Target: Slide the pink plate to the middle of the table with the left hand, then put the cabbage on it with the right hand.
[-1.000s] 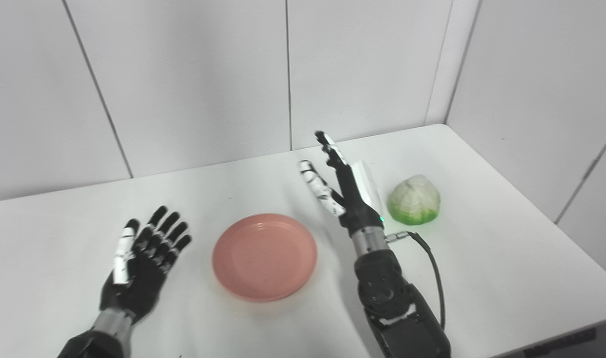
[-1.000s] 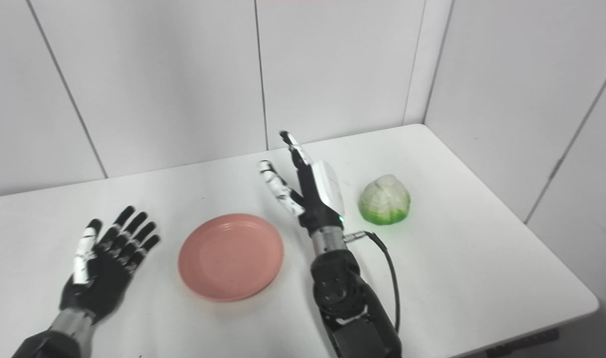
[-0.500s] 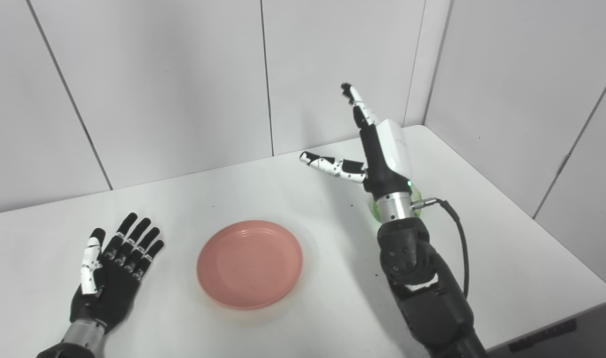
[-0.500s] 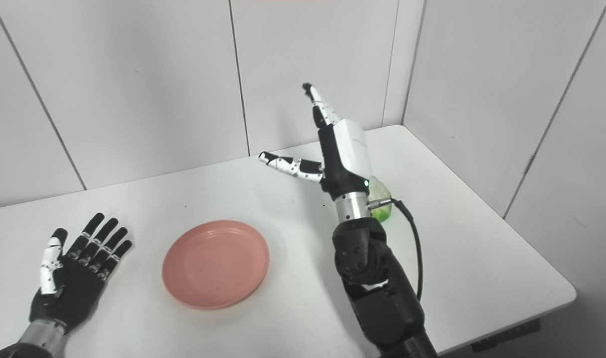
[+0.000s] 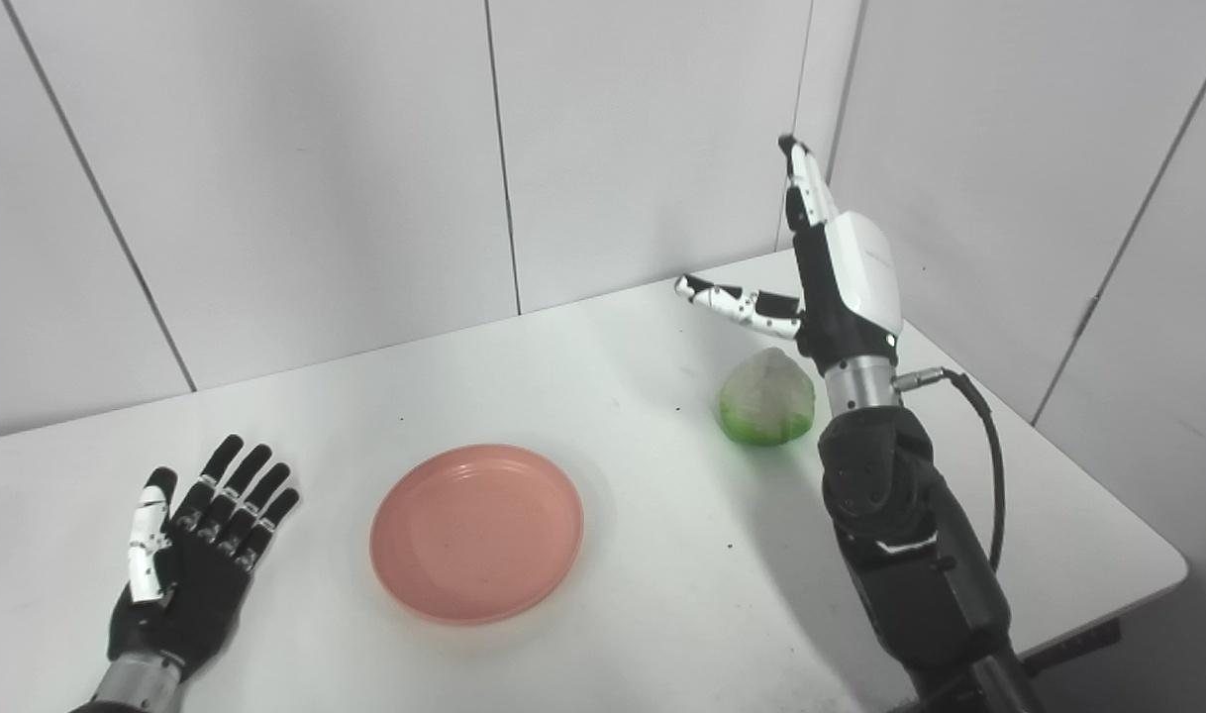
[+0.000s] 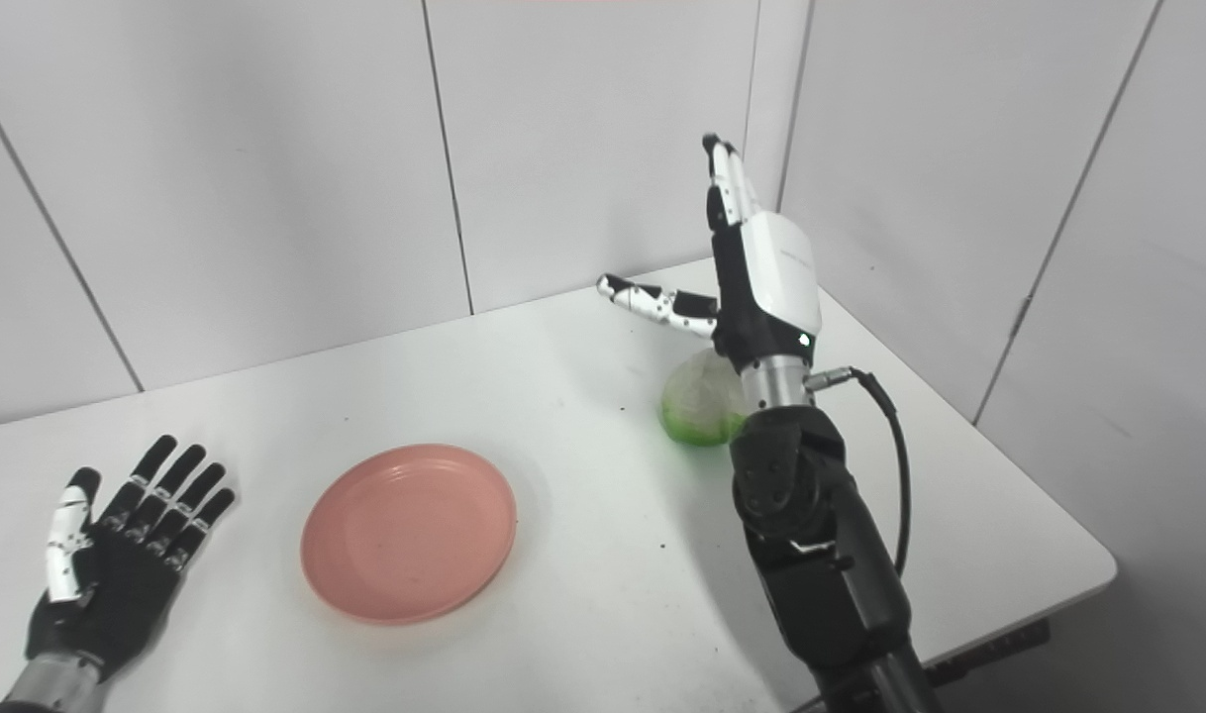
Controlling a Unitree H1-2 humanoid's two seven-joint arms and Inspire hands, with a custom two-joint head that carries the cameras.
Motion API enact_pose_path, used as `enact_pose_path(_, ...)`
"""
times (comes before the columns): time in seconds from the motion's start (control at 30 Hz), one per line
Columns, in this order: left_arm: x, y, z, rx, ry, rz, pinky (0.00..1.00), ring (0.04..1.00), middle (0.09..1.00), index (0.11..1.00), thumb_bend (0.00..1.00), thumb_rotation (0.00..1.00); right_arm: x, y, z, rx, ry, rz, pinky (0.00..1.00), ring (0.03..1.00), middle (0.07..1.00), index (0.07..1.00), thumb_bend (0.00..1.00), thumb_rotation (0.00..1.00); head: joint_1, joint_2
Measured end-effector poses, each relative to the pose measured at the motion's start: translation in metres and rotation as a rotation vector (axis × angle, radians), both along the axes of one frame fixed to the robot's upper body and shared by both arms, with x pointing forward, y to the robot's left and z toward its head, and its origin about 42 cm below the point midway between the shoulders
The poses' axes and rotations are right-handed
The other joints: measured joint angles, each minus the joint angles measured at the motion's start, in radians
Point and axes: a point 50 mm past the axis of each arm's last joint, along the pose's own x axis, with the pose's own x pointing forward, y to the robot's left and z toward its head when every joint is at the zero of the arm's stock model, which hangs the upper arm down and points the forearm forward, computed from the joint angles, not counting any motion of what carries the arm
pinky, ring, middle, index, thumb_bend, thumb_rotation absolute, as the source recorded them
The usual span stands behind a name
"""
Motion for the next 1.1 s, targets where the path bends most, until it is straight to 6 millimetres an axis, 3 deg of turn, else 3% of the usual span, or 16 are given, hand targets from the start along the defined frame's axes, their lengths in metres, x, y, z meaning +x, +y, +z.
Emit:
enact_pose_path(0.13,0.000,0.001,0.001,0.004,0.006,-0.002,0.93,0.912,0.918,0.915,0.44,1.00,-0.003,-0.007,-0.010,0.010,0.059,-0.005,0.86,0.993,1.000,1.000,1.00,0.47,-0.008,0.012)
enact_pose_path(0.43,-0.003,0.003,0.003,0.009,0.012,-0.005,0.94,0.920,0.927,0.922,0.44,1.00,-0.001,-0.026,-0.027,0.028,0.202,-0.042,0.87,1.000,1.000,1.000,1.00,0.48,-0.009,0.026)
enact_pose_path(0.7,-0.005,0.005,0.003,0.013,0.013,-0.007,0.92,0.910,0.916,0.913,0.44,1.00,0.001,-0.040,-0.061,0.091,0.292,-0.038,0.85,0.991,1.000,1.000,1.00,0.48,-0.015,0.049)
enact_pose_path(1.1,-0.007,0.010,0.005,0.022,0.021,-0.011,0.92,0.909,0.919,0.913,0.43,1.00,0.006,-0.053,-0.078,0.109,0.353,-0.033,0.86,0.982,1.000,1.000,1.00,0.53,-0.005,0.067)
